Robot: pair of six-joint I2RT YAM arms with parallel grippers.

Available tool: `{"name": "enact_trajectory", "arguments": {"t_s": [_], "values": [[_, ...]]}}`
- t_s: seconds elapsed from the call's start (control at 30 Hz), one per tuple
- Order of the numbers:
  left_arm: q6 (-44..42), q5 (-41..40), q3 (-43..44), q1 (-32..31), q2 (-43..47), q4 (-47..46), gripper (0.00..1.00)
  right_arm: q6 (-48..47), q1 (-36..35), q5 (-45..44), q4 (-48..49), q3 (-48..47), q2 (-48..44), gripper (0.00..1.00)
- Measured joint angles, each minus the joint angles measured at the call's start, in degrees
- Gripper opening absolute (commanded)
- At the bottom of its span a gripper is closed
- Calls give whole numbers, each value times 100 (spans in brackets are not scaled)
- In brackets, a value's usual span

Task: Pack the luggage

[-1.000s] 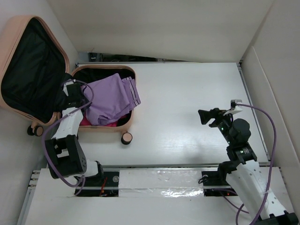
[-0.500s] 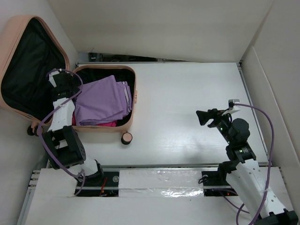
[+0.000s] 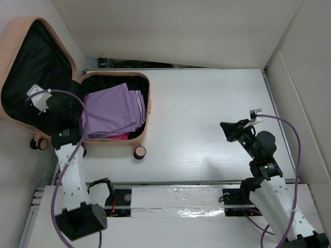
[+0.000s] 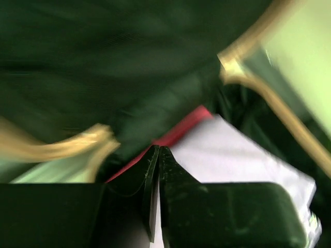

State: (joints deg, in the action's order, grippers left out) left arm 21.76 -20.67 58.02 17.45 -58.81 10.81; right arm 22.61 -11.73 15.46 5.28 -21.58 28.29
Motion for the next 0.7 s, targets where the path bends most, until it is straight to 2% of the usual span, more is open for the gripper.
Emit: {"name": "enact_trajectory", "arguments": {"t_s": [0.1, 0.2, 0.23, 0.3, 0.33, 0.37, 0.43, 0.5, 0.67, 0.7], "values": [[94, -1029, -37, 4, 678, 275, 0, -17, -2, 107, 28, 0, 42, 5], [254, -2044, -15, 31, 835, 562, 0, -22, -22, 219, 48, 0, 109, 9], [302, -2341, -13, 31, 811, 717, 16, -26, -35, 269, 66, 0, 144, 9], [367, -2865, 26, 42, 686, 1045, 35, -39, -37, 385, 92, 0, 210, 11], [380, -3095, 83, 83, 573, 1185, 57, -42, -37, 428, 105, 0, 245, 12], [372, -3265, 157, 136, 437, 1305, 65, -42, -37, 472, 125, 0, 275, 14], [251, -3510, 275, 282, 216, 1349, 73, -42, -37, 584, 149, 0, 330, 15], [133, -3694, 402, 374, 55, 1366, 73, -50, -37, 675, 153, 0, 352, 15], [-227, -3862, 951, 402, -466, 1360, 60, -59, -37, 831, 214, 0, 348, 15], [-302, -3869, 1029, 402, -540, 1316, 60, -59, -37, 859, 251, 0, 376, 15]]}}
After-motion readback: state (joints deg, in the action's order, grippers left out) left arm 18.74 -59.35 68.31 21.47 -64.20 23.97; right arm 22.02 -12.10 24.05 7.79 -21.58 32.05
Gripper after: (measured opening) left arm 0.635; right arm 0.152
